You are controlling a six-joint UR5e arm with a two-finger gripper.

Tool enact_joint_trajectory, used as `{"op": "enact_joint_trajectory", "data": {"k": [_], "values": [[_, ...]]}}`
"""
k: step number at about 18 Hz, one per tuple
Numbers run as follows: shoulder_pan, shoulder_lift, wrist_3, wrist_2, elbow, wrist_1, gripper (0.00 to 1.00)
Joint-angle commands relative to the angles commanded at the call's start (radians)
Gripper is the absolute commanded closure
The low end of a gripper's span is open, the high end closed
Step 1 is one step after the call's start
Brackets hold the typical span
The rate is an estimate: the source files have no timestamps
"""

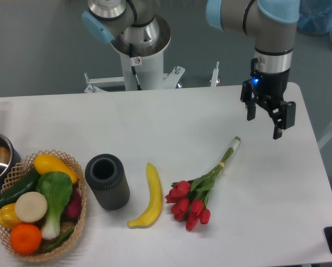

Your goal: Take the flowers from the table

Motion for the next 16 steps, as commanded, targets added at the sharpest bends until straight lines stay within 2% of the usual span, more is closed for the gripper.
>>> {"op": "enact_joint_trajectory", "data": {"k": [12, 16], "values": [[-0.006, -0.011, -0.009, -0.006, -0.015, 0.009, 0.0], [-0.018, -0.014, -0.104, -0.006, -0.017, 0.011, 0.0]]}}
